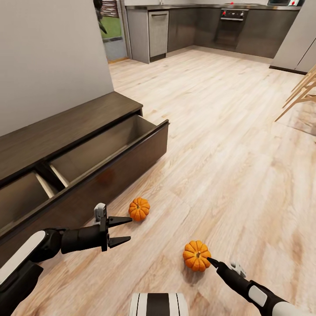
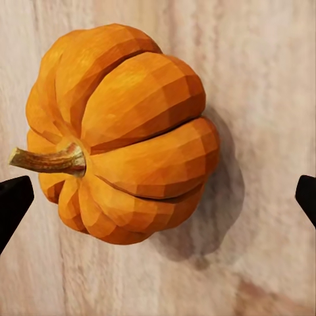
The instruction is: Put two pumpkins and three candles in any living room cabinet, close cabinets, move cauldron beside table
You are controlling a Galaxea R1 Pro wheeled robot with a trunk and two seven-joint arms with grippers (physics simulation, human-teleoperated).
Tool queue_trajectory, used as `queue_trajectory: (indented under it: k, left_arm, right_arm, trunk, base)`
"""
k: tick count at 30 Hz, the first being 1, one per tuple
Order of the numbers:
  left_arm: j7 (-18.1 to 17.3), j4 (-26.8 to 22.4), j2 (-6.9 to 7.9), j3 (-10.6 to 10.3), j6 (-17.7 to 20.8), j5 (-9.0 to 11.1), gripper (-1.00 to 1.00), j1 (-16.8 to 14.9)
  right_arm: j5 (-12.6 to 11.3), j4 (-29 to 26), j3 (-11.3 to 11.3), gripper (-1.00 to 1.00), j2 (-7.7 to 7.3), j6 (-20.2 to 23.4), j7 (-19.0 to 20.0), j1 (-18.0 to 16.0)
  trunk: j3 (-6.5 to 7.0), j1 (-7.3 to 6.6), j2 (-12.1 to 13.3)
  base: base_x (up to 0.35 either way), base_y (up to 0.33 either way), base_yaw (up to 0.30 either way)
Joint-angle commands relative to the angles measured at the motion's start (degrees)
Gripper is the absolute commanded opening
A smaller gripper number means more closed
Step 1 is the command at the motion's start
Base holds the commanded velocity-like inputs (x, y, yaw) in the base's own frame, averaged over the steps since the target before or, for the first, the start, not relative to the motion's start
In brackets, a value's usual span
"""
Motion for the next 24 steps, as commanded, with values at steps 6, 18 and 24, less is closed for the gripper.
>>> queue_trajectory:
  k: [6, 18, 24]
  left_arm:
    - [0.51, -0.02, 0.03, -0.05, 0.0, 0.6, 1.0, -0.04]
    - [0.51, 0.05, 0.03, -0.05, -0.02, 0.34, 1.0, -0.04]
    - [0.51, 0.08, -0.03, -0.1, -0.05, 0.34, 1.0, -0.04]
  right_arm:
    - [-0.6, -0.02, 0.29, 1.0, -0.07, 0.49, 0.13, -0.01]
    - [-0.6, -0.02, 0.29, 1.0, 0.17, 0.44, 0.13, -0.01]
    - [-0.59, -0.02, 0.29, 1.0, 0.26, 0.38, 0.13, -0.01]
  trunk:
    - [-0.04, -0.01, -0.01]
    - [-0.04, -0.01, -0.01]
    - [-0.04, -0.01, -0.01]
  base:
    - [0.029, -0.014, 0.0]
    - [0.084, -0.034, 0.0]
    - [0.001, 0.053, 0.0]
